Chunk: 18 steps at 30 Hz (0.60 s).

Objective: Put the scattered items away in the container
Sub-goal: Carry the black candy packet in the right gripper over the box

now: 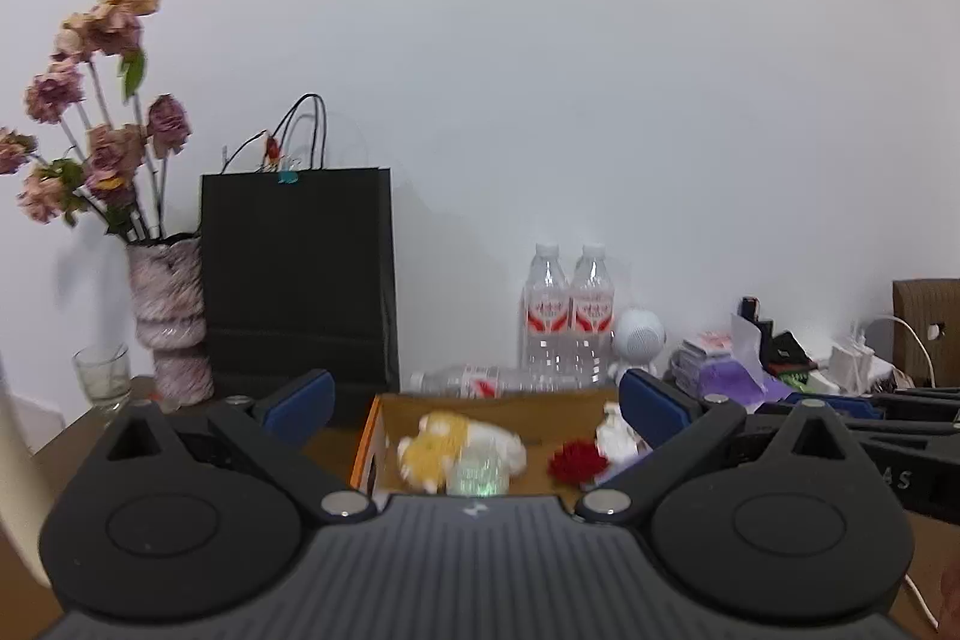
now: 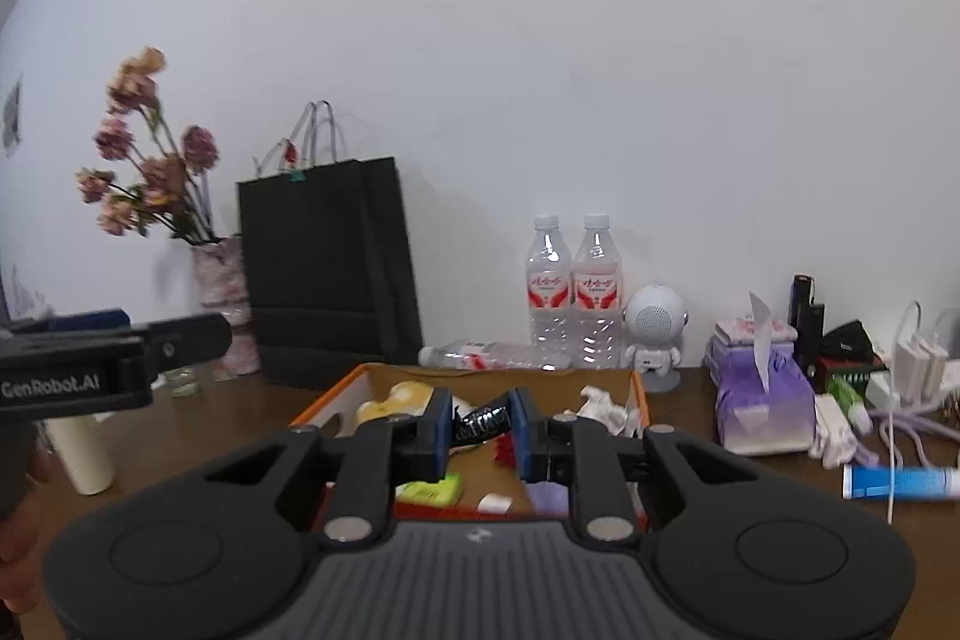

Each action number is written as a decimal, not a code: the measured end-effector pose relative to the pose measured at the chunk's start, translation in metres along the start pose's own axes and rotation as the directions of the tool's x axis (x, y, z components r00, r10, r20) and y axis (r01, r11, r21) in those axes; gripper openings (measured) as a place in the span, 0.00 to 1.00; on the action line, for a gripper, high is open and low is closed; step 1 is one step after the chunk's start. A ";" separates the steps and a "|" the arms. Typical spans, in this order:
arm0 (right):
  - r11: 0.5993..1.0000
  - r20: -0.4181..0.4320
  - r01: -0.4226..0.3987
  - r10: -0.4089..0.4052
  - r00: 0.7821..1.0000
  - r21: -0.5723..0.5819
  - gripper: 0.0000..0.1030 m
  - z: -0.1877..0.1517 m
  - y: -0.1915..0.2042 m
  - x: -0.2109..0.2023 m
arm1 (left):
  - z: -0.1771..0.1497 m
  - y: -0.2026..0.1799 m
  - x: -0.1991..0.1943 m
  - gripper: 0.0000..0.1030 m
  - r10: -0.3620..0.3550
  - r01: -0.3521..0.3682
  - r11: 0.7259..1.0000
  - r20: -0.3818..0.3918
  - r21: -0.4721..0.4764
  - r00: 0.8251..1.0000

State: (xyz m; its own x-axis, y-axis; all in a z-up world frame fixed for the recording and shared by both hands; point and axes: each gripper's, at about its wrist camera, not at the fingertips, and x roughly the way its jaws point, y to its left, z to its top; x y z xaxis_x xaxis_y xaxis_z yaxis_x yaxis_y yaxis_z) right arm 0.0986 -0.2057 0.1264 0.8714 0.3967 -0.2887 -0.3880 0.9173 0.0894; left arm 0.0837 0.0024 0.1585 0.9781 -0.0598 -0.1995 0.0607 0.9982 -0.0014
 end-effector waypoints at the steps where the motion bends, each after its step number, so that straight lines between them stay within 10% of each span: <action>1: 1.000 -0.010 0.002 -0.002 1.000 -0.002 0.19 0.005 -0.002 0.011 | 0.002 0.001 0.012 1.00 -0.008 0.008 1.000 0.001 -0.010 1.000; 13: 0.995 -0.276 0.047 -0.021 0.961 0.088 0.19 0.025 -0.038 0.157 | -0.007 0.005 0.167 1.00 0.033 -0.035 0.999 -0.302 -0.004 0.953; 18: 0.993 -0.386 0.080 -0.041 0.922 0.087 0.19 0.024 -0.047 0.206 | -0.015 0.010 0.212 1.00 0.034 -0.056 0.998 -0.458 -0.034 0.888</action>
State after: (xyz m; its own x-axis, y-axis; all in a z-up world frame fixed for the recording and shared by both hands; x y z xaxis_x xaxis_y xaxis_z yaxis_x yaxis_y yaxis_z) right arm 0.3038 -0.1659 0.0854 0.7030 0.3150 -0.6377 -0.2891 0.9457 0.1484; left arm 0.2885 -0.0002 0.1014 0.7796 -0.0142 -0.6262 -0.0004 0.9997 -0.0232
